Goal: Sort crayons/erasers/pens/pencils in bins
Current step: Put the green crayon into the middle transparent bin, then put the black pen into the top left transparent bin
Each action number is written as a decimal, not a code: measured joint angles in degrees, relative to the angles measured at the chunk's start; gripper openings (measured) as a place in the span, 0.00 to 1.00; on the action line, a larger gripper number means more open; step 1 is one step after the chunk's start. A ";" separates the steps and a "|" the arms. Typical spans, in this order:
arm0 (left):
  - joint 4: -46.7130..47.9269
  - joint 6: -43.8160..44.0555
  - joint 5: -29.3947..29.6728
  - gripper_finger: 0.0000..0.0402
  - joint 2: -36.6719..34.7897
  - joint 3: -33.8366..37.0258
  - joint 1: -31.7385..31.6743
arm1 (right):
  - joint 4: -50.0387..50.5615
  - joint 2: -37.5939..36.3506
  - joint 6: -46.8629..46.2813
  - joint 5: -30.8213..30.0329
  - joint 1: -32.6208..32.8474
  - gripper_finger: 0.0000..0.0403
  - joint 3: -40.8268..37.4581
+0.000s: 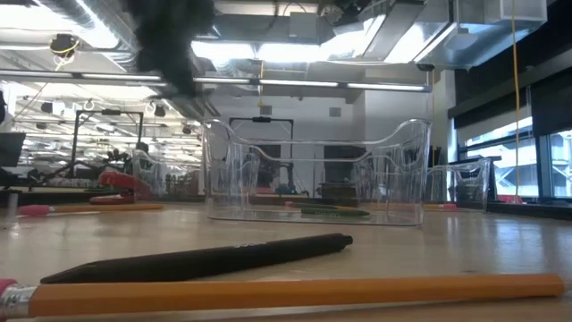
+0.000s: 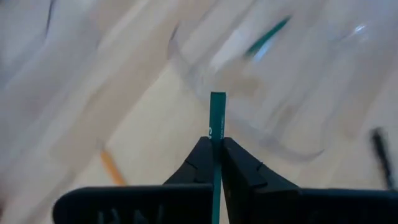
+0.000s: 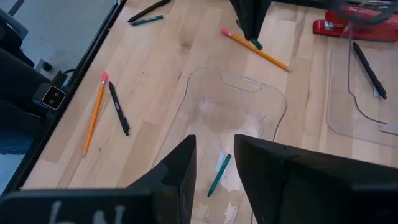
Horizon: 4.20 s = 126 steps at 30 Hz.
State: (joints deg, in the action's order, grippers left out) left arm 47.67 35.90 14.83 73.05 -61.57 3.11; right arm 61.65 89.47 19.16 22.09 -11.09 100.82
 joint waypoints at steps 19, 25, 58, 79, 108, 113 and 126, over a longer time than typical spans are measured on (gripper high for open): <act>-28.66 -22.34 -11.91 0.00 21.05 -1.35 -5.03 | -0.04 0.00 -0.02 0.00 0.02 0.28 0.00; -30.69 -24.25 -12.75 0.00 27.46 -1.38 -5.43 | -0.04 0.00 -0.04 0.01 0.02 0.28 0.00; -34.23 -21.00 -10.80 0.19 23.66 -1.00 -6.21 | 1.27 0.00 2.17 0.02 0.02 0.28 0.00; 4.94 5.62 6.80 0.18 -6.08 -1.24 4.47 | -0.86 0.00 12.96 -5.64 6.68 0.28 0.00; 11.80 40.43 -13.05 0.18 -7.82 19.58 13.44 | -17.60 6.10 -9.76 -23.51 23.56 0.28 0.00; 10.13 40.46 -13.05 0.18 -7.82 19.63 13.40 | -12.07 6.10 -8.31 -22.55 23.52 0.28 0.00; 9.52 38.50 -12.57 0.18 -7.82 19.63 13.42 | -6.18 13.09 -4.18 -7.88 23.26 0.28 0.00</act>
State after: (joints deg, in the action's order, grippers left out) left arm 57.19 74.40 2.26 65.23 -41.93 16.53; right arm 55.47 102.57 14.97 14.20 12.16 100.82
